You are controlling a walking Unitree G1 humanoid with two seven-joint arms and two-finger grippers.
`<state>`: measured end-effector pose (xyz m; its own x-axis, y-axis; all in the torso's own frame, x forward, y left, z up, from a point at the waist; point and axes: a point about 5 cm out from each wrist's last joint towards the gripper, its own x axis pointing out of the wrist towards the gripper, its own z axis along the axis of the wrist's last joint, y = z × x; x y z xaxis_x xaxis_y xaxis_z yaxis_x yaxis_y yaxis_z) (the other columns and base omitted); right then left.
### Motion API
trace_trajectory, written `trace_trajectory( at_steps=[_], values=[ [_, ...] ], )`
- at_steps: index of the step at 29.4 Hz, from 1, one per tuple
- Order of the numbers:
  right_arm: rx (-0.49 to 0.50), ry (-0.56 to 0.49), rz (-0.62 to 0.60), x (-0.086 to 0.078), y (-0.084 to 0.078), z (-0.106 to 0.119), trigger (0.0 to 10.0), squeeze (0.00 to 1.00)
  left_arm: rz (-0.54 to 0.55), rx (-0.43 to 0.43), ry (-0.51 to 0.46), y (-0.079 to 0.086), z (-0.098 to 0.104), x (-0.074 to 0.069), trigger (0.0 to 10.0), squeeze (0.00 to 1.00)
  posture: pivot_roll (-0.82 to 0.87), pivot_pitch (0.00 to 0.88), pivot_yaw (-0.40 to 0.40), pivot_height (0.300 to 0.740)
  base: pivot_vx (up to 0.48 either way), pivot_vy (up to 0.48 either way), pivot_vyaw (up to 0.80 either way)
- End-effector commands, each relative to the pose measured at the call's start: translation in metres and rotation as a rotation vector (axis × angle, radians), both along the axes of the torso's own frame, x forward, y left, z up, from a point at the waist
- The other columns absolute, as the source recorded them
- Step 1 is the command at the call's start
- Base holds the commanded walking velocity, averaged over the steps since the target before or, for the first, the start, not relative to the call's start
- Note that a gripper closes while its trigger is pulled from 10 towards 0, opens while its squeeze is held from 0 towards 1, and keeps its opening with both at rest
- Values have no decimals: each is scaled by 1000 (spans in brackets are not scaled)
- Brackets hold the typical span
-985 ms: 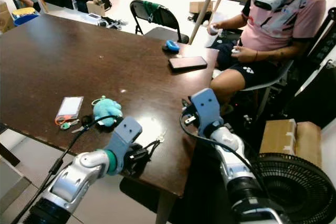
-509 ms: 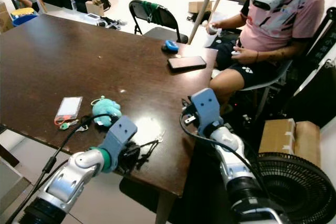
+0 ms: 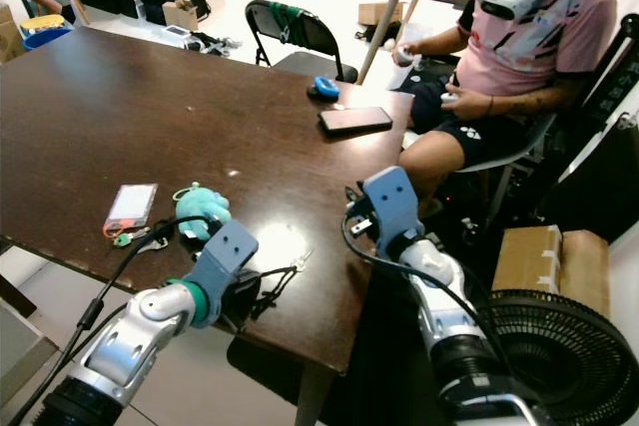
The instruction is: Hang keys on a hook
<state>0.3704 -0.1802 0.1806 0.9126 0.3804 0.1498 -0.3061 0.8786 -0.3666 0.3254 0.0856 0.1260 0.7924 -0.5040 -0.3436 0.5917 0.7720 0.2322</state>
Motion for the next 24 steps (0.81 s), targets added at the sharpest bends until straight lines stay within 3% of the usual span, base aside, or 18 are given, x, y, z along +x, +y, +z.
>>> trace_trajectory(
  at_steps=[1,3,4,5,7,13,15,16,17,19,20,21,22,24],
  values=[
    [7,2,-4,0,-2,0,10000,0,5,-10,-2,1,0,-1,0,0,55,106,77,740,0,0,0],
    [7,2,-4,0,-2,0,10000,0,8,-16,-12,0,2,-1,0,0,55,106,77,740,0,0,0],
    [8,1,-5,0,-2,0,10000,0,25,-91,-102,-2,21,3,0,0,56,109,77,740,0,0,0],
    [14,-3,-3,0,-1,0,10000,0,52,-181,-215,-3,47,4,10000,0,59,111,76,740,0,0,0],
    [37,-23,10,-2,4,3,10000,0,110,-301,-389,0,87,1,10000,0,61,111,75,740,0,0,0],
    [75,-54,25,-4,11,8,10000,0,124,-326,-462,3,104,-6,10000,0,64,113,77,740,0,0,0],
    [87,-64,33,-5,14,9,10000,0,103,-291,-472,3,105,-9,10000,0,68,114,79,740,0,0,0],
    [93,-69,37,-6,15,10,10000,0,73,-175,-477,4,96,-11,10000,0,70,113,78,740,0,0,0],
    [93,-68,37,-5,15,10,10000,0,8,-93,-412,3,81,-14,10000,0,72,115,77,740,0,0,0],
    [93,-68,37,-5,15,10,10000,0,8,-93,-412,3,81,-14,10000,0,72,115,77,740,0,0,0],
    [89,-65,34,-5,14,9,10000,0,-31,-36,-315,2,64,-17,10000,1000,69,115,79,740,0,0,0],
    [89,-65,34,-5,14,9,10000,0,-31,-36,-315,2,64,-17,10000,1000,69,115,79,740,0,0,0],
    [85,-63,30,-4,12,9,10000,0,-53,-14,-246,1,53,-20,10000,1000,69,115,79,740,0,0,0],
    [85,-63,30,-4,12,9,10000,0,-53,-14,-246,1,53,-20,10000,1000,69,115,79,740,0,0,0]
  ],
)
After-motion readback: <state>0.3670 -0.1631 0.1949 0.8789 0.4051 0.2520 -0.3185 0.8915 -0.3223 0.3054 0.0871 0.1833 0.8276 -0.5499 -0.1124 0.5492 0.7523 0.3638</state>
